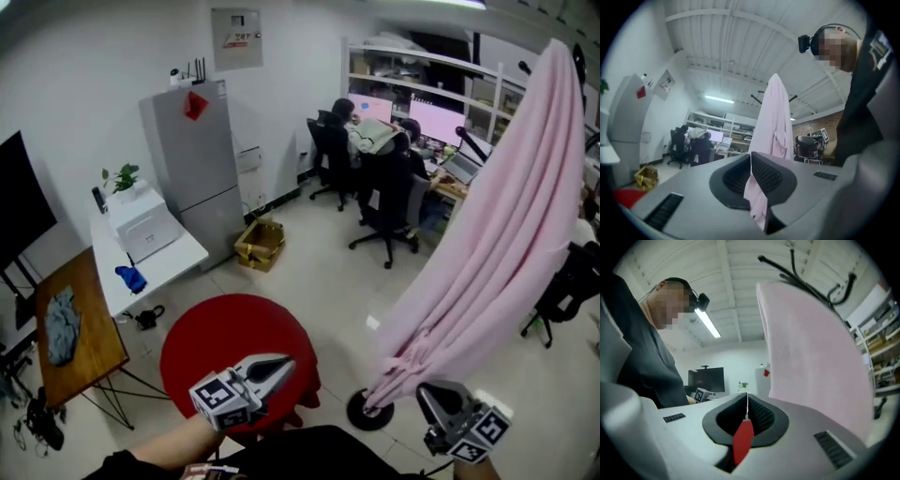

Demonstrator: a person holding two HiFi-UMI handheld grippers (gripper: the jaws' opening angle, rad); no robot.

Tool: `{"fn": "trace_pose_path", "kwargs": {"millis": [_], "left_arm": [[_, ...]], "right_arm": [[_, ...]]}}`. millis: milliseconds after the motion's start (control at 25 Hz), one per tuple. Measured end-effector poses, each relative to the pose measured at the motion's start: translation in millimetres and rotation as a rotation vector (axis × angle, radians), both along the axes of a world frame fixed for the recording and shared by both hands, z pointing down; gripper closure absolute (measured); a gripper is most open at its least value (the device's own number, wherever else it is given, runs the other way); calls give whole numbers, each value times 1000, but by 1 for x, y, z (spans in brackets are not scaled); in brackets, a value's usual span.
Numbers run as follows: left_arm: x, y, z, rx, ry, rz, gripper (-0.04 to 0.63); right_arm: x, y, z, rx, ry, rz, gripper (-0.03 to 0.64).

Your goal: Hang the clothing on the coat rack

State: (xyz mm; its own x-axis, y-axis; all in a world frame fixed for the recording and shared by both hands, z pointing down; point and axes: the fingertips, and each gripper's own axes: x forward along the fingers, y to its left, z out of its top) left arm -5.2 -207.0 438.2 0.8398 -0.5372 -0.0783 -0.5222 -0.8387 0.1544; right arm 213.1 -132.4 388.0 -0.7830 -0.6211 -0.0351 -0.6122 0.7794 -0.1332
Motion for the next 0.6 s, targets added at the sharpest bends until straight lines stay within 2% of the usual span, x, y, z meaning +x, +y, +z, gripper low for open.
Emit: {"fn": "trace_pose_path", "kwargs": {"millis": [80,160,280,400,600], "left_arm": [[-17,13,33,-113,41,-39,595],[-41,19,65,-176,46,-105,595],[-78,29,107,-227,12,-208,595],[-113,43,142,-299,-49,-311,595],[-142,79,178,-373,-78,-409,595]], "right_arm": [[-33,-20,52,-118,-8,-45,604],[-65,-40,99,-207,14,-78,614],[-121,-64,157,-307,67,-140,615],[-180,-71,191,-422,35,-239,617],[-248,-73,222,-487,91,-353,617]]}}
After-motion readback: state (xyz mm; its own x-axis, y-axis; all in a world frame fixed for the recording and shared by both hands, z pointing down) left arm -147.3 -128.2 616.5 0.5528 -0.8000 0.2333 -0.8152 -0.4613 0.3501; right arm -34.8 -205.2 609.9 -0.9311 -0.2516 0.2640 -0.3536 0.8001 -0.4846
